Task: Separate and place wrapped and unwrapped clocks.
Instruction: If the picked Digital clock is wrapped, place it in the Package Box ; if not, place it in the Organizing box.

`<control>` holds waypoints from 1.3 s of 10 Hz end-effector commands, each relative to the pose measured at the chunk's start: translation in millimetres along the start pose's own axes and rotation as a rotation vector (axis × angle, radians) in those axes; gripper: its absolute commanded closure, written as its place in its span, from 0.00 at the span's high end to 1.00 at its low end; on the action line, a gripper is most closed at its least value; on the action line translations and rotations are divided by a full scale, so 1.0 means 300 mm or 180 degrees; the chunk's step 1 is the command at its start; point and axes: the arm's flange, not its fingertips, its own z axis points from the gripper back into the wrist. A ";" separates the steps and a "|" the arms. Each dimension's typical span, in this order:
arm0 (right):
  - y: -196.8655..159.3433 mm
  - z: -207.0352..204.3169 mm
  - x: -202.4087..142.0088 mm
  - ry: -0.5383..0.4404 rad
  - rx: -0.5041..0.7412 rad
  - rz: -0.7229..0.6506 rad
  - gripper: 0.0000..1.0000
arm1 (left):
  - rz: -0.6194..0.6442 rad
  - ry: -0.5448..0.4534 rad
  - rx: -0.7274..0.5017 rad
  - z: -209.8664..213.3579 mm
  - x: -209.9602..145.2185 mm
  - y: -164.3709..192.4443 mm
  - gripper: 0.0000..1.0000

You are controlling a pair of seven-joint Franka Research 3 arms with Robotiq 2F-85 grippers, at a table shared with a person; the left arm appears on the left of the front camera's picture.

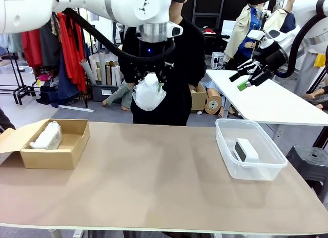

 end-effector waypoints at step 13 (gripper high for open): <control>0.005 0.004 0.003 0.0002 0.0001 0.0006 1.00 | -0.0128 -0.0281 0.0948 0.163 -0.139 0.576 0.00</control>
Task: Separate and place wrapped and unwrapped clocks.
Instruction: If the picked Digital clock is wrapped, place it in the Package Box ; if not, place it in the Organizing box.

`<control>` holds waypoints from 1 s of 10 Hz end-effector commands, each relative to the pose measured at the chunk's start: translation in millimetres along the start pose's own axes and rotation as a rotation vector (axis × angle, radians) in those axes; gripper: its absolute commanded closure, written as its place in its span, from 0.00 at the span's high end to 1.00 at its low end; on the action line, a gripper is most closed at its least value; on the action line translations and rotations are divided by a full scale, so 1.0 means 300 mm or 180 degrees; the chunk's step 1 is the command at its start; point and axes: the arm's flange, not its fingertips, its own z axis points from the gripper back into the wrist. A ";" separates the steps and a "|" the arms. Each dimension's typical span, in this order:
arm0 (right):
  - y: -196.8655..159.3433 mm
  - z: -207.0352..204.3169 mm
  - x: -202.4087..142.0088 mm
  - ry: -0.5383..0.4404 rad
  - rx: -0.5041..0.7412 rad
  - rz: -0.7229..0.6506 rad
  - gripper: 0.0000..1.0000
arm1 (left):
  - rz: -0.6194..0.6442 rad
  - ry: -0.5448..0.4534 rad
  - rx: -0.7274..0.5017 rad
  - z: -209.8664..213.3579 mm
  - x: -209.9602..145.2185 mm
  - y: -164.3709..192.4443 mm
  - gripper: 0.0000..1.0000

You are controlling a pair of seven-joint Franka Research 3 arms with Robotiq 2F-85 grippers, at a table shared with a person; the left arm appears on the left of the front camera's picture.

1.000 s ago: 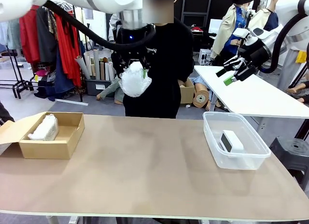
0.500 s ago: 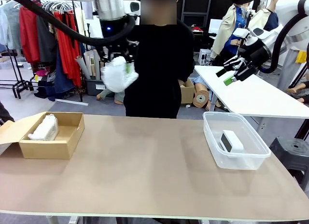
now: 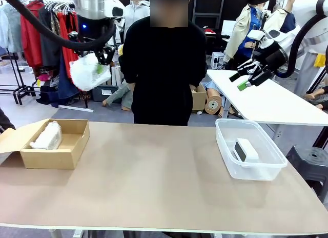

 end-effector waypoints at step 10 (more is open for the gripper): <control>0.005 0.004 0.003 0.0002 0.0002 0.0006 1.00 | 0.1293 -0.0159 0.0139 -0.394 -0.141 0.189 0.00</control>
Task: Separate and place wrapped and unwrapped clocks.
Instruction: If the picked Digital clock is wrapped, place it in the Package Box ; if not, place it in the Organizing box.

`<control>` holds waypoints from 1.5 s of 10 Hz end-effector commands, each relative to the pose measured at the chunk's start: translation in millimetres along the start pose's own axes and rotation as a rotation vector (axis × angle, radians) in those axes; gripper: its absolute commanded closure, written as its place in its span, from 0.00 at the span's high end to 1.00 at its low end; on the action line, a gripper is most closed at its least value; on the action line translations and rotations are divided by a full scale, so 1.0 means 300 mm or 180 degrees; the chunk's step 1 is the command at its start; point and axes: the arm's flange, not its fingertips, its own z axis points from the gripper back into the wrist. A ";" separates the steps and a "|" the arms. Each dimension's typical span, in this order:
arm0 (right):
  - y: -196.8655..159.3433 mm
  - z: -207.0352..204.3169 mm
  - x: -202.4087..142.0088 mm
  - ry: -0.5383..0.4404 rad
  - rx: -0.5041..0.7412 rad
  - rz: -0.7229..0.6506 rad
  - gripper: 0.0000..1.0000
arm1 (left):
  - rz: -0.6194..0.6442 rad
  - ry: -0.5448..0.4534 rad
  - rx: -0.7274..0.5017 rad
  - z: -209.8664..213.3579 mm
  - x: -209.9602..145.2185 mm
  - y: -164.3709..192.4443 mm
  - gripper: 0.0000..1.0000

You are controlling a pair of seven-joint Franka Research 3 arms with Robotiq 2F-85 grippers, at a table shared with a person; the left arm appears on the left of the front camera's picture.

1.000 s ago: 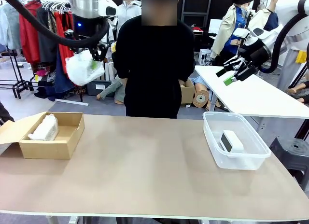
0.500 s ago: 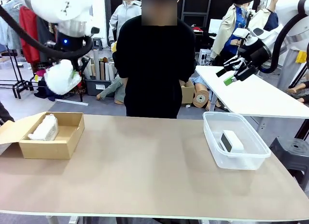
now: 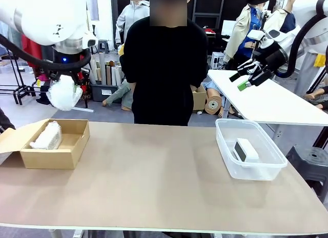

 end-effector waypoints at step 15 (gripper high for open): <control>0.005 0.004 0.003 0.0002 0.0002 0.0006 1.00 | 0.0159 0.0635 -0.0221 -0.335 0.019 0.093 0.00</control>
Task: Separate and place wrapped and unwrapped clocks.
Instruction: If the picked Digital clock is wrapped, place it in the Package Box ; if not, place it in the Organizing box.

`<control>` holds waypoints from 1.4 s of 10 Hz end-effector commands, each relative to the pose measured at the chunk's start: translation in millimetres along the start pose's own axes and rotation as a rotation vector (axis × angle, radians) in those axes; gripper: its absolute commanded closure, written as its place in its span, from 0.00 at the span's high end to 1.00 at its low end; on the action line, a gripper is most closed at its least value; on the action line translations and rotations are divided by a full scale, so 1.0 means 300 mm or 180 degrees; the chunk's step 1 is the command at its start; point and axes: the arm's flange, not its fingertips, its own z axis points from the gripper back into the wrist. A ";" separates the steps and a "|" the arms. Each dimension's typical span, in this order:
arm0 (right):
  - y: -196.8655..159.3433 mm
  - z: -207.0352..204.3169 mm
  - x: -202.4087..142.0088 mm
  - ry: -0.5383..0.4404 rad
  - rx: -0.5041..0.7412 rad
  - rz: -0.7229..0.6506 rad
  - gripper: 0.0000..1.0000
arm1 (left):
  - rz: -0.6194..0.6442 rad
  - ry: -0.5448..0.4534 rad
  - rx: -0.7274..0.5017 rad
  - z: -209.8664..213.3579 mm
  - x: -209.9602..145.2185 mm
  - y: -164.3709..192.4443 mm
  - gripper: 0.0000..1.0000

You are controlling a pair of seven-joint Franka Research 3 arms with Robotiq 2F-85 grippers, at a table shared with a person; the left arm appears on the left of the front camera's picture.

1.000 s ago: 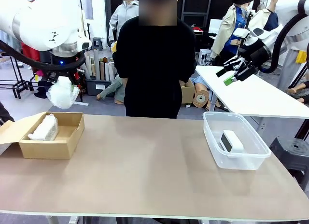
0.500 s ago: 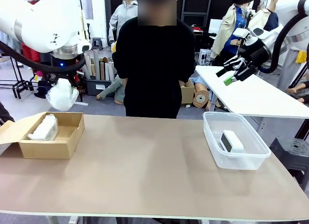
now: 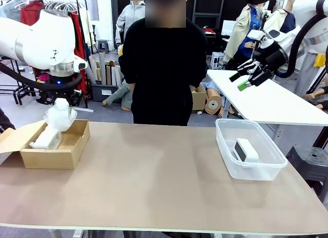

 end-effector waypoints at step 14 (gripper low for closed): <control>0.005 0.004 0.003 0.0002 0.0002 0.0006 1.00 | -0.0441 -0.0214 -0.0211 -0.262 0.003 -0.005 0.00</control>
